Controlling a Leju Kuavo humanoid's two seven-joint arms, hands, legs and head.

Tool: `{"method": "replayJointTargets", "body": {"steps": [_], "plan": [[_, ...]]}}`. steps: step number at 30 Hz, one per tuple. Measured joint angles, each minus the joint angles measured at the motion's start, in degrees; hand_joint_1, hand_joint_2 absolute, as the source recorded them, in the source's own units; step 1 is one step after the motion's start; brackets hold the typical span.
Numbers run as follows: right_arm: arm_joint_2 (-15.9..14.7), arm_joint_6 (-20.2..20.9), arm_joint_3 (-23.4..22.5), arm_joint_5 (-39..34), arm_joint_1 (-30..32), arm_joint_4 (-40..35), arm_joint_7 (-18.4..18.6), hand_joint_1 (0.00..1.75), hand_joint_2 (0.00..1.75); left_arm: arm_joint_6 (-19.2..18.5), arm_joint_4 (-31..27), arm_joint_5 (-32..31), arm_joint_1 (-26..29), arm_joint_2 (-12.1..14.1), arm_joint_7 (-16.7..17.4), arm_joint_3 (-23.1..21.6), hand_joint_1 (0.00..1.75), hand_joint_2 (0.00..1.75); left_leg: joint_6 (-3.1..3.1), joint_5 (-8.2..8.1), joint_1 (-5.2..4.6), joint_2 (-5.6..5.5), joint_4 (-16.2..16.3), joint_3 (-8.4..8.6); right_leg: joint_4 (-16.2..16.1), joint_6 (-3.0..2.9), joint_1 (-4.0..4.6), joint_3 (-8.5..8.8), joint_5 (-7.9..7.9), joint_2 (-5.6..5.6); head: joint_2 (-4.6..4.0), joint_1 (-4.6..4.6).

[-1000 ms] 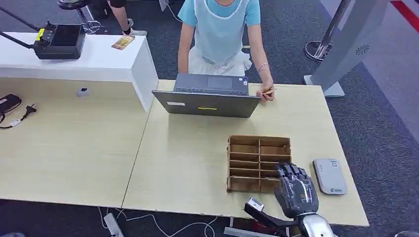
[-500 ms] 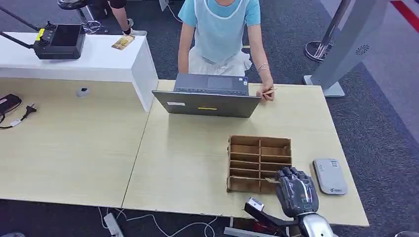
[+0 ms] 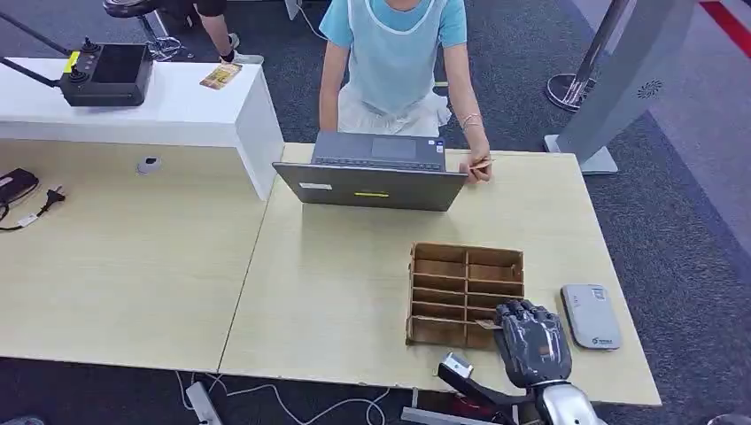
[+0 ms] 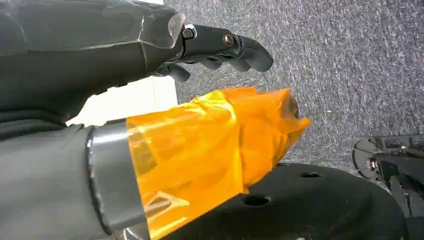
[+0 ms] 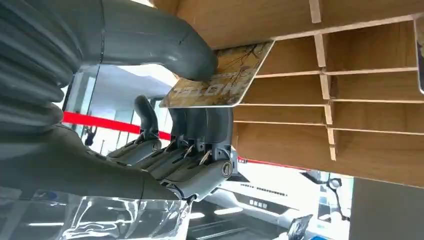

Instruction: Pass the card to the sensor for recognition and then transmit it.

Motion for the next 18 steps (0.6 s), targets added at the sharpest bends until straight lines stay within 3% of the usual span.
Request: {"method": "replayJointTargets", "body": {"steps": [18], "plan": [[0.3, -4.6, -1.5, -0.3, 0.7, -2.1, -1.7, 1.43, 1.75, 0.2, 0.0, -0.1, 0.0, 0.0, -0.2, 0.4, 0.00, 0.00, 0.00, 0.00, 0.00, 0.00, 0.0, 0.01, 0.0, 0.00, 0.00, 0.00, 0.00, 0.01, 0.00, 0.00]]}}
